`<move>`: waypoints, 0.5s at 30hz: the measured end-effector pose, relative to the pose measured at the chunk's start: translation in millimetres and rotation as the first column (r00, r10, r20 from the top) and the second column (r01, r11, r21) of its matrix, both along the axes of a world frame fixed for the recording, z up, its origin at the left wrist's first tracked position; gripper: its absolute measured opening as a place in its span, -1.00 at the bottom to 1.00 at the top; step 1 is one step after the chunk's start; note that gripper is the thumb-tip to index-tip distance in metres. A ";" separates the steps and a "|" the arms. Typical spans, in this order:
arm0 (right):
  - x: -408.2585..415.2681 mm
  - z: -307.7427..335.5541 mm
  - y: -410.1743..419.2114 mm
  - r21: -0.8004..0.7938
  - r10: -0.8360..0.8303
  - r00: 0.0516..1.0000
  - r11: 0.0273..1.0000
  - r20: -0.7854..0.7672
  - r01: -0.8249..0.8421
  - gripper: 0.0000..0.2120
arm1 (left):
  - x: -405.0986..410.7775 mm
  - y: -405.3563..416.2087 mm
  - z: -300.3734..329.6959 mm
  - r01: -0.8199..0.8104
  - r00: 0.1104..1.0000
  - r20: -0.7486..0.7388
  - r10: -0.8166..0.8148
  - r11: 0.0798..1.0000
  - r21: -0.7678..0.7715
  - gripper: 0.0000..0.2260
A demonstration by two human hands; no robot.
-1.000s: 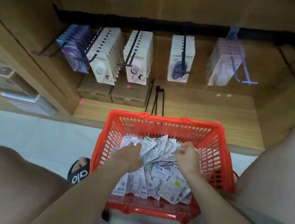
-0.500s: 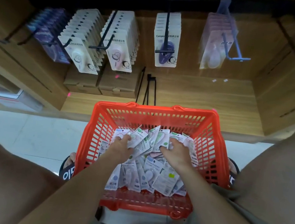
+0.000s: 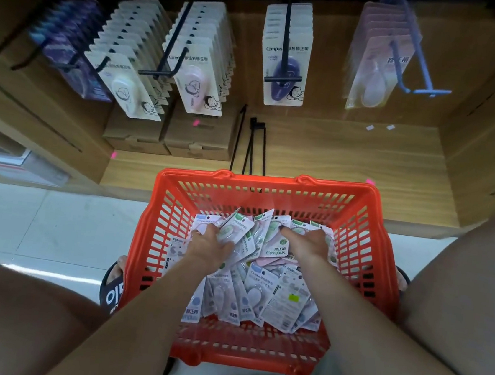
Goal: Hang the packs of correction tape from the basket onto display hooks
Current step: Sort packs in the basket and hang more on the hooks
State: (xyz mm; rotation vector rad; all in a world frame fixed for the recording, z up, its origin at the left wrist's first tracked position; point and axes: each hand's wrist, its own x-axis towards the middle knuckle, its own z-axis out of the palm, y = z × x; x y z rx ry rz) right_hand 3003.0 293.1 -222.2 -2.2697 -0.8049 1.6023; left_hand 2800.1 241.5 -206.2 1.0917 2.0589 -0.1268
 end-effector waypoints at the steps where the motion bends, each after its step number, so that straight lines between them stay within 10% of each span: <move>1: -1.3 -1.4 0.9 -0.010 -0.016 1.000 1.000 0.012 0.016 -0.33 | 0.3 -1.2 -2.1 0.017 1.000 -0.017 -0.018 1.000 -0.003 -0.49; 15: -5.8 14.4 -2.4 0.076 0.023 0.991 0.997 -0.135 -0.013 -0.41 | -0.6 -6.7 -0.1 0.207 0.978 -0.031 -0.208 0.977 -0.043 -0.36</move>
